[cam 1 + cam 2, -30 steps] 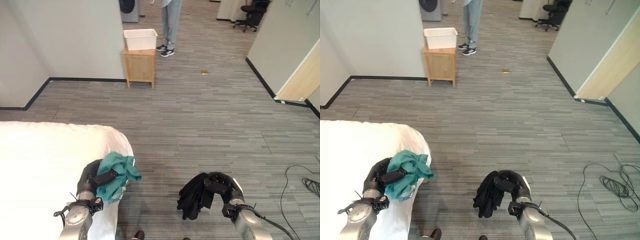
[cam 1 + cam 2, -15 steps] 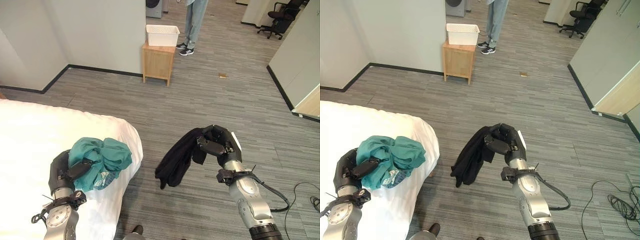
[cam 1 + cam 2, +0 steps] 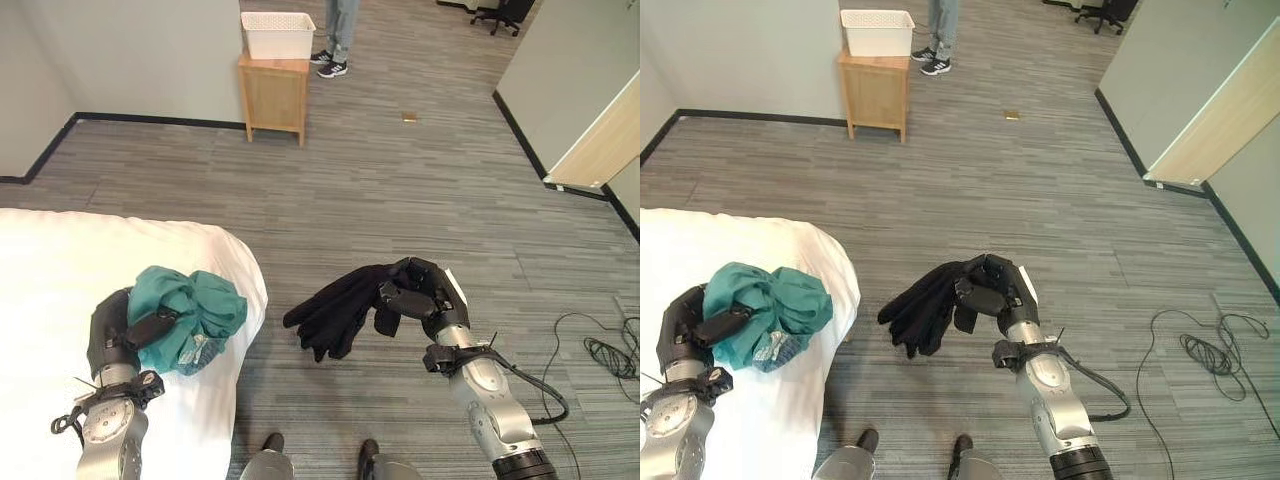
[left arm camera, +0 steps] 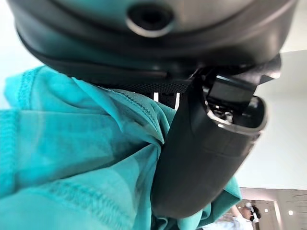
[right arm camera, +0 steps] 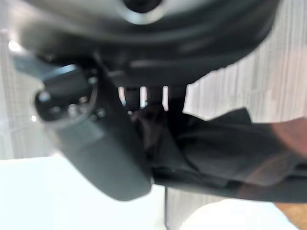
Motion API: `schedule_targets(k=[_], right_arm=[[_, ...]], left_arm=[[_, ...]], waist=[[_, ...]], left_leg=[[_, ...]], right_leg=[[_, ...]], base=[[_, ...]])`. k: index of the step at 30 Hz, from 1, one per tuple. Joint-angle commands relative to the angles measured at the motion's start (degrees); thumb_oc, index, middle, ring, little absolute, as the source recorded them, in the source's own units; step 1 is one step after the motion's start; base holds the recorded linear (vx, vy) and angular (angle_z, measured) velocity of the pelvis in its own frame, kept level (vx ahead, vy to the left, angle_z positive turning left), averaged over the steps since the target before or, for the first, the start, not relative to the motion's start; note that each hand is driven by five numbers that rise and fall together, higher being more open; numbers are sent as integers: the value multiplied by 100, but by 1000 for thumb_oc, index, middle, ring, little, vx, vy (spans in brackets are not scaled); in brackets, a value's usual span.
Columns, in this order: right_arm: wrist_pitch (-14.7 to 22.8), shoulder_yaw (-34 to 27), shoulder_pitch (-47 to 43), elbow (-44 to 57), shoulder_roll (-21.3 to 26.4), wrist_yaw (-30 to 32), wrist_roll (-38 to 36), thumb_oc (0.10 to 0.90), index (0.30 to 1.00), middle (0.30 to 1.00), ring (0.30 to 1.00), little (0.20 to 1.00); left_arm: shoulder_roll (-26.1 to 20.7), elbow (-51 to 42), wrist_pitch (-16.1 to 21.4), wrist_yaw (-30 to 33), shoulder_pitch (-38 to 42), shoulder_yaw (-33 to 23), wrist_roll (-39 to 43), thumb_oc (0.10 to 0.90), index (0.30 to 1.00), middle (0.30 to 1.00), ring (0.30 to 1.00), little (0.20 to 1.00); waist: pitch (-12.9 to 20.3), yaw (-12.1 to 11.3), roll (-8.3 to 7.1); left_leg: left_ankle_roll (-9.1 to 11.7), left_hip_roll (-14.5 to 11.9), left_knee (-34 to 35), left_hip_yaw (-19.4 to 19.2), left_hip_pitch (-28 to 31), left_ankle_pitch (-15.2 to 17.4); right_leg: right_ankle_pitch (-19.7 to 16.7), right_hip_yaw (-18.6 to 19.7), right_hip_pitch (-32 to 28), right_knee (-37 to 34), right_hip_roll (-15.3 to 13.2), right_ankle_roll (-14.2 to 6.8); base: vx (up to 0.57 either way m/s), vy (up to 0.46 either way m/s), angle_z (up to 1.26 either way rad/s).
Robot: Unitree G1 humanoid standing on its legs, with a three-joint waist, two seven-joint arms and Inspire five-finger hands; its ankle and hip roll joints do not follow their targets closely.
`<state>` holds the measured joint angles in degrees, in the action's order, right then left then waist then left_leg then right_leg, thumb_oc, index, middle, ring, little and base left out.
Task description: Pick up bed clothes into laundry basket.
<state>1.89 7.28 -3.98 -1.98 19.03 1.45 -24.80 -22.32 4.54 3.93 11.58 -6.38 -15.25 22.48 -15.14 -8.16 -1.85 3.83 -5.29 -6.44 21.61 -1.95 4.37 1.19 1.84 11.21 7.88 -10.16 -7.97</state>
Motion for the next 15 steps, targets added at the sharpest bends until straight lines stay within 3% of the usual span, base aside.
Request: schedule_targets(k=[1,3,4,5,6,7,8,9,11,12,13,14,15], right_arm=[[747,-549,-545,533,197,133,41,400,300,300,300,300],[666,-603,-484,633,234,50,145,400,300,300,300,300],[698,-574,-501,534,289,103,151,400,300,300,300,300],[712,-581,-481,502,350,76,49,400,300,300,300,300],[746,-612,-453,541,388,87,-31,400,300,300,300,300],[788,-685,-369,621,511,7,18,400,300,300,300,300],[771,-745,-362,515,624,49,8,400,300,300,300,300],[780,-754,-365,501,626,43,2,400,300,300,300,300],[729,-792,-335,437,679,32,-69,400,300,300,300,300],[728,-798,-329,438,681,27,-75,400,300,300,300,300],[715,-822,-290,435,689,27,-69,400,300,300,300,300],[676,-846,-235,438,691,7,-34,400,300,300,300,300],[684,-850,-195,344,660,5,-13,400,300,300,300,300]], left_arm=[[-512,-607,780,38,129,-49,-54,400,300,300,300,300],[-471,-696,745,-40,-60,-188,-167,400,300,300,300,300],[-403,-689,770,-49,-98,-173,-103,400,300,300,300,300],[-313,-592,773,-27,-106,-161,2,400,300,300,300,300],[-238,-565,759,-50,-85,-153,56,400,300,300,300,300],[-171,-563,712,-114,-143,-162,41,400,300,300,300,300],[-176,-618,679,-225,-152,-147,-71,400,300,300,300,300],[-175,-625,673,-224,-149,-139,-79,400,300,300,300,300],[-125,-619,649,-303,-162,-107,-114,400,300,300,300,300],[-125,-620,649,-305,-165,-103,-114,400,300,300,300,300],[-85,-598,649,-336,-153,-95,-66,400,300,300,300,300],[-29,-586,637,-382,-126,-43,-28,400,300,300,300,300],[-17,-543,645,-390,-115,18,-44,400,300,300,300,300]], waist=[[470,104,23],[638,87,-4],[652,141,12],[691,151,-12],[648,172,-91],[572,192,-226],[500,79,-341],[476,70,-340],[467,-1,-352],[466,-9,-355],[486,-57,-358],[545,-121,-345],[607,-149,-324]], left_leg=[[133,-602,682,-49,1352,421],[367,-974,663,-92,1267,-10],[510,-1219,569,-173,1211,-559],[472,-1452,298,-335,973,-1196],[297,-1397,-89,-456,672,-1402],[70,-1279,-668,-737,450,-1428],[13,-752,-867,-745,131,-1141],[-9,-723,-984,-741,105,-1065],[32,-340,-869,-911,-93,-834],[22,-330,-889,-918,-87,-807],[4,-49,-697,-924,-152,-606],[-117,575,-269,-794,-229,-195],[-223,817,19,-740,-188,-181]], right_leg=[[-761,-204,261,-296,-387,-328],[-415,-608,180,-15,-316,-288],[-452,-615,180,122,-171,-268],[-326,-792,9,57,-36,-153],[-343,-844,-145,-108,21,-58],[-371,-1003,-357,-313,62,94],[-362,-1020,-623,-515,176,204],[-365,-1021,-669,-554,160,185],[-349,-1038,-849,-724,223,253],[-341,-1035,-869,-742,215,245],[-305,-1036,-961,-827,266,269],[-259,-957,-1070,-967,432,334],[-243,-943,-1144,-1072,531,335]], base=[[384,-406,88],[392,-453,78],[422,-488,42],[362,-456,29],[386,-573,39],[394,-668,41],[306,-519,46],[248,-337,37],[174,-171,-3],[199,-168,2],[284,-202,19],[372,-255,20],[347,-200,1]])
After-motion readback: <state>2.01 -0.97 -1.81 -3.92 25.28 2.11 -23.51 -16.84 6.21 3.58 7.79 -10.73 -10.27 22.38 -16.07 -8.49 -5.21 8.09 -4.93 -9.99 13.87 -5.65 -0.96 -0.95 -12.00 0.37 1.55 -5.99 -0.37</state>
